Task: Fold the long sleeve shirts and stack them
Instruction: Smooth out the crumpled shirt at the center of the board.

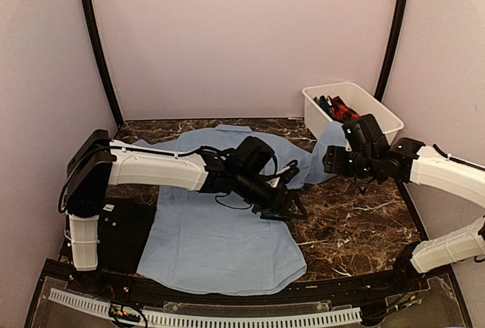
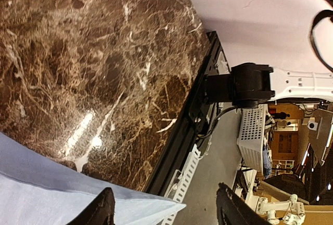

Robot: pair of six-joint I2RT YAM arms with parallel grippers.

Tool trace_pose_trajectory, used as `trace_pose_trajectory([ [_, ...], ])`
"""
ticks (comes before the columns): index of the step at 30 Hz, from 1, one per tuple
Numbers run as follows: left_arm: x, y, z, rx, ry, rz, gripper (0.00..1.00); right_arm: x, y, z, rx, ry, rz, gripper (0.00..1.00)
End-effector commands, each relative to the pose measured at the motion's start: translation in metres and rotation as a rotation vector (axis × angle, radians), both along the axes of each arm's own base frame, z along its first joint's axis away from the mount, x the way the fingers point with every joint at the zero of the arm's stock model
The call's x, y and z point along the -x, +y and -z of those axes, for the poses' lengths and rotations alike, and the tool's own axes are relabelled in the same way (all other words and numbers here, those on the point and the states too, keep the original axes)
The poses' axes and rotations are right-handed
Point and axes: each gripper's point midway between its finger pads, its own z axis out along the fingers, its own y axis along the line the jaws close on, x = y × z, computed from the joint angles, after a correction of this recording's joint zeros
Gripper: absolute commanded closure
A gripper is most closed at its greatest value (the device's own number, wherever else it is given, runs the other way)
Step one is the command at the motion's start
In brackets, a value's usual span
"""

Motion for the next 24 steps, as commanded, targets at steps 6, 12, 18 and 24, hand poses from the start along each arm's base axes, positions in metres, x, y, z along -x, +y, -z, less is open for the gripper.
trace_pose_trajectory([
  [6,-0.028,0.021,-0.042,0.037,-0.139,-0.118,0.35,-0.022,-0.04,-0.034,-0.078,-0.09,0.121,0.23],
  [12,-0.051,0.043,-0.034,-0.024,-0.182,-0.222,0.41,-0.034,-0.061,-0.042,-0.125,-0.132,0.146,0.23],
  [18,-0.06,0.052,-0.031,-0.039,-0.184,-0.247,0.43,-0.055,-0.077,-0.045,-0.181,-0.145,0.138,0.23],
  [24,-0.062,0.061,-0.025,-0.058,-0.176,-0.258,0.43,-0.076,-0.085,-0.039,-0.248,-0.116,0.088,0.23],
])
